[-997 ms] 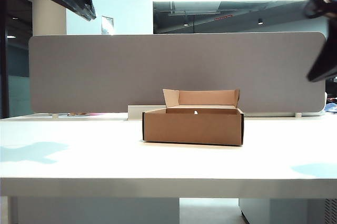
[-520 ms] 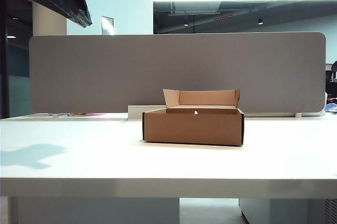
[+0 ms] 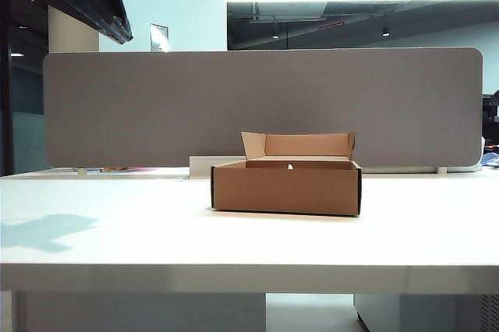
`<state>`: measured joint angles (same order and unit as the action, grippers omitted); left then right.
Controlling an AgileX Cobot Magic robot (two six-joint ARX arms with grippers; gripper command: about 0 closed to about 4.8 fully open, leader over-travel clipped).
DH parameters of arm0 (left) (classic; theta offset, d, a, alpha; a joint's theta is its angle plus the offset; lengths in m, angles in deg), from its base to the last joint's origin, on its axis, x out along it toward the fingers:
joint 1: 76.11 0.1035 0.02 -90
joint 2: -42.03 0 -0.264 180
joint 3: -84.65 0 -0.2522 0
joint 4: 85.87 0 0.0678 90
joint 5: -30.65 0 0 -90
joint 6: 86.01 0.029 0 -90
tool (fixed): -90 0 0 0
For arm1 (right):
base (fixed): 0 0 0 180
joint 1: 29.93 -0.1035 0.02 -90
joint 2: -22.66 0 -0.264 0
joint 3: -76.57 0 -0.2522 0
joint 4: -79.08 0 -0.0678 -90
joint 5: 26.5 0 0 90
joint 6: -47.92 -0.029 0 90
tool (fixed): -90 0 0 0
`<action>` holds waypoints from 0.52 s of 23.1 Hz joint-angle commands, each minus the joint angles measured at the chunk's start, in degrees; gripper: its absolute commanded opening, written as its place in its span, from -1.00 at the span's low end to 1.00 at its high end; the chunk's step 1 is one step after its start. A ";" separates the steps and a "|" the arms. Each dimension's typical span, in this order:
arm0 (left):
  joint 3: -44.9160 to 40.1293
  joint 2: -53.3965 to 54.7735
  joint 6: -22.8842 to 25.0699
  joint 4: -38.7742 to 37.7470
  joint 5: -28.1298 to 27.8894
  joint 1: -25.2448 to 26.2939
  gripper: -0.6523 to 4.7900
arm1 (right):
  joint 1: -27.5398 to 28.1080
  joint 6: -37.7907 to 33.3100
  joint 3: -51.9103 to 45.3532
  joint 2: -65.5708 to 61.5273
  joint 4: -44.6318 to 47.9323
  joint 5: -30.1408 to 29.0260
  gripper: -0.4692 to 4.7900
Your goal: Pick up all the paper balls on the table and put them in the paper box.
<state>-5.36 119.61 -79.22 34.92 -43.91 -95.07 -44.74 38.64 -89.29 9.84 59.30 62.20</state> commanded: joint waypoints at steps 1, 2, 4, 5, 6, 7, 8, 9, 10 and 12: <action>0.00 -0.37 0.22 0.13 0.46 -0.04 -0.57 | -0.02 0.33 -0.35 0.68 2.03 0.39 -0.83; 0.00 -0.37 0.26 0.20 0.44 -0.04 -0.57 | -0.02 0.33 -0.35 0.68 2.01 0.87 -0.83; 0.00 -0.37 0.26 0.52 0.44 -0.04 -0.57 | -0.02 0.31 -0.35 0.66 1.97 1.62 -0.83; 0.00 -0.37 0.26 0.79 0.44 -0.04 -0.57 | -0.02 0.26 -0.35 0.66 1.88 1.60 -0.83; 0.00 -0.37 0.26 1.31 0.44 -0.04 -0.57 | -0.02 0.28 -0.35 0.66 1.97 1.57 -0.82; 0.00 -0.37 0.26 1.51 0.44 -0.04 -0.57 | -0.02 0.26 -0.35 0.66 1.92 1.57 -0.82; 0.00 -0.37 0.26 1.86 0.44 -0.04 -0.57 | -0.02 0.28 -0.35 0.66 1.88 1.57 -0.82; 0.00 -0.37 0.26 2.54 0.44 -0.04 -0.57 | -0.02 0.28 -0.35 0.66 1.90 1.57 -0.82; 0.00 -0.37 0.26 2.82 0.44 -0.04 -0.57 | -0.02 0.28 -0.35 0.66 1.88 1.57 -0.82; 0.00 -0.37 0.26 3.98 0.44 -0.04 -0.57 | -0.02 0.28 -0.35 0.66 1.90 1.57 -0.82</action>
<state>-5.36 119.59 -79.18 37.52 -43.87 -95.07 -44.74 38.77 -89.29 10.54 60.65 63.51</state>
